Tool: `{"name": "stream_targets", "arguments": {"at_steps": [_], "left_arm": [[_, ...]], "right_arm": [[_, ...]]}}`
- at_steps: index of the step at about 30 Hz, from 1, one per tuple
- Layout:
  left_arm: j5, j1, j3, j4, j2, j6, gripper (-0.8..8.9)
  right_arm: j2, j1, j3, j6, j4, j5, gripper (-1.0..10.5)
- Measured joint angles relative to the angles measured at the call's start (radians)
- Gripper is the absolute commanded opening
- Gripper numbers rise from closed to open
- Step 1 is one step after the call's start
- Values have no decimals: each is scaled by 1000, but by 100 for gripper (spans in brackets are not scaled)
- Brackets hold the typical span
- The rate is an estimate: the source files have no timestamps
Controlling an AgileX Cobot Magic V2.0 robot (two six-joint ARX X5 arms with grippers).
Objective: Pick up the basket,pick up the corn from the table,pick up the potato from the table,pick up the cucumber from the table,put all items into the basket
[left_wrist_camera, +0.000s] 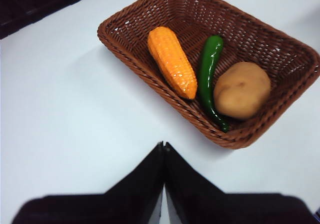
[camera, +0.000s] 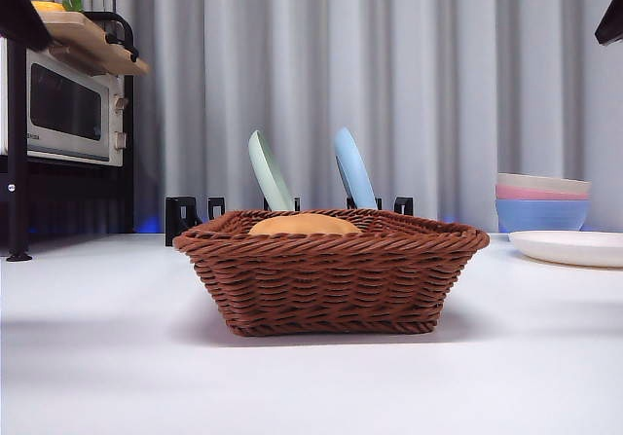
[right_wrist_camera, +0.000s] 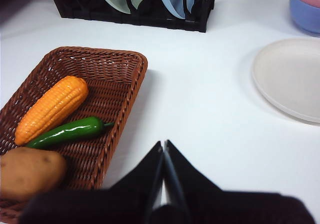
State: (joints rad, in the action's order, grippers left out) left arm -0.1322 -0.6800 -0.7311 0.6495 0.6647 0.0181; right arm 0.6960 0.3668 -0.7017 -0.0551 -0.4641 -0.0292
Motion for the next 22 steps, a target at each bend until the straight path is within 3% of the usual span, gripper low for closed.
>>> {"name": "stream_targets", "arguments": {"at_steps": [7,16,22], "left_arm": [[5,95,7,-47,-199,8,-3],[10,441,225,-274,-443,8,-3],[117,621,442,-352,-522,8,-3]], "right_arm": [[-1,0,0,0,0,0,-16],[-1,0,0,0,0,0,-16],[-1,0,0,0,0,0,-16]]}}
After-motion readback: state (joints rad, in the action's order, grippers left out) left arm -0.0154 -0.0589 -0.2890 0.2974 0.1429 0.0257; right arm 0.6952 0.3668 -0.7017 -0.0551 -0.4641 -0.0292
